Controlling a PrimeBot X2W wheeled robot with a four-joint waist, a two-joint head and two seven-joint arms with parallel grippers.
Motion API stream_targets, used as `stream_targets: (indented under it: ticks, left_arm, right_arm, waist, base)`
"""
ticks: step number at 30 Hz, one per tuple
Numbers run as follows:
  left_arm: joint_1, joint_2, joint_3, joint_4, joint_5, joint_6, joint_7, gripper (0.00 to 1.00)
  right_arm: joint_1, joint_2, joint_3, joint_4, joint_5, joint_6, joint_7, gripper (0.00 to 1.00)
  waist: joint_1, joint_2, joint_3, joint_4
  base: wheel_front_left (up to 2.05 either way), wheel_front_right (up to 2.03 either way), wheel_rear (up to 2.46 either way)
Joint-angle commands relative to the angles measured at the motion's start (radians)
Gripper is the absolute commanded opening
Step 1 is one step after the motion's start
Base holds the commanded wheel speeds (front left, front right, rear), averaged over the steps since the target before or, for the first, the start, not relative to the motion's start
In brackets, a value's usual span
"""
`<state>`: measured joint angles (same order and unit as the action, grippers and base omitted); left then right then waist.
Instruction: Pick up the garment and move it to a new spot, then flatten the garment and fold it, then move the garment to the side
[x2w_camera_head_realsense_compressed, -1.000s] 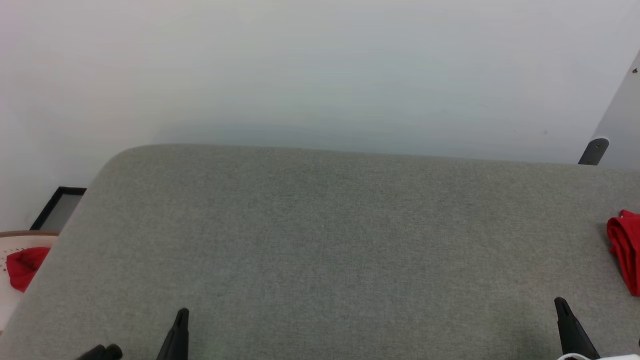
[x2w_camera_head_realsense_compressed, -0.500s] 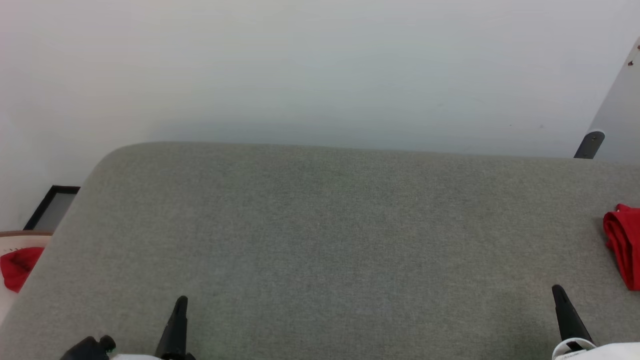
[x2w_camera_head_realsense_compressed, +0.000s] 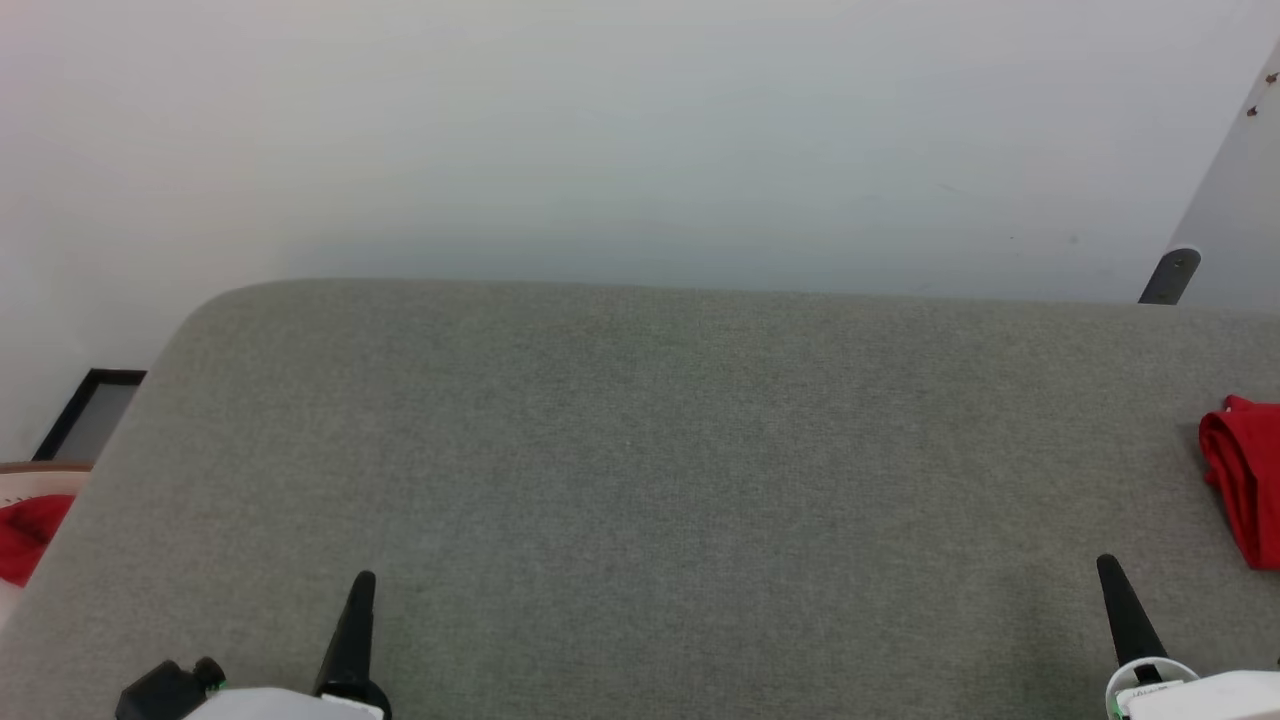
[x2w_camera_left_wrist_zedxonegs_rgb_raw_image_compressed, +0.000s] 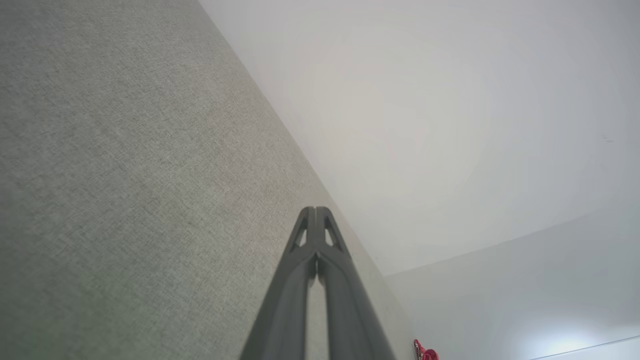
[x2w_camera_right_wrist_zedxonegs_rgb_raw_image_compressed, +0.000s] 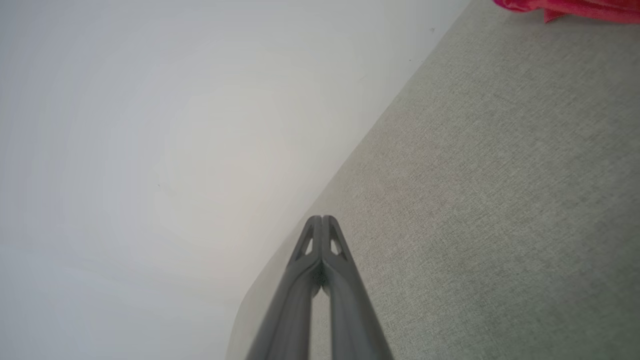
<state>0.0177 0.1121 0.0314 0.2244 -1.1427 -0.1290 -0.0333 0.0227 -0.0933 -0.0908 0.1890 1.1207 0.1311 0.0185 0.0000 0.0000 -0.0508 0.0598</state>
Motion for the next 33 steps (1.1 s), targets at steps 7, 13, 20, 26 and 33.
stream_targets:
  ticks: [7,13,20,26,33]
  left_arm:
    - [-0.038,-0.006,0.017,-0.003,-0.079,-0.002,0.024,0.0]
    - [-0.05,-0.013,0.025,-0.001,-0.129,-0.002,0.04,0.0]
    - [-0.065,-0.021,0.034,0.002,-0.183,-0.002,0.058,0.0]
    - [-0.075,-0.027,0.042,0.005,-0.228,-0.002,0.071,0.0]
    - [-0.086,-0.033,0.05,0.009,-0.279,-0.002,0.087,0.0]
  right_arm:
    - [-0.044,0.005,-0.008,0.002,0.082,0.0,0.017,0.0]
    - [-0.055,0.01,-0.011,0.009,0.134,0.0,0.027,0.0]
    - [-0.068,0.016,-0.013,0.017,0.191,0.0,0.038,0.0]
    - [-0.081,0.02,-0.015,0.022,0.238,0.0,0.048,0.0]
    - [-0.091,0.025,-0.017,0.03,0.289,0.0,0.058,0.0]
  waist:
    - [0.0,0.0,0.006,-0.007]
    - [0.0,0.0,0.011,-0.012]
    - [0.0,0.0,0.017,-0.019]
    - [0.0,0.0,0.022,-0.024]
    - [0.0,0.0,0.027,-0.03]
  base:
    - [0.0,0.0,0.0]
    - [0.0,0.0,0.0]
    - [0.0,0.0,0.0]
    - [0.0,0.0,0.0]
    - [0.0,0.0,0.0]
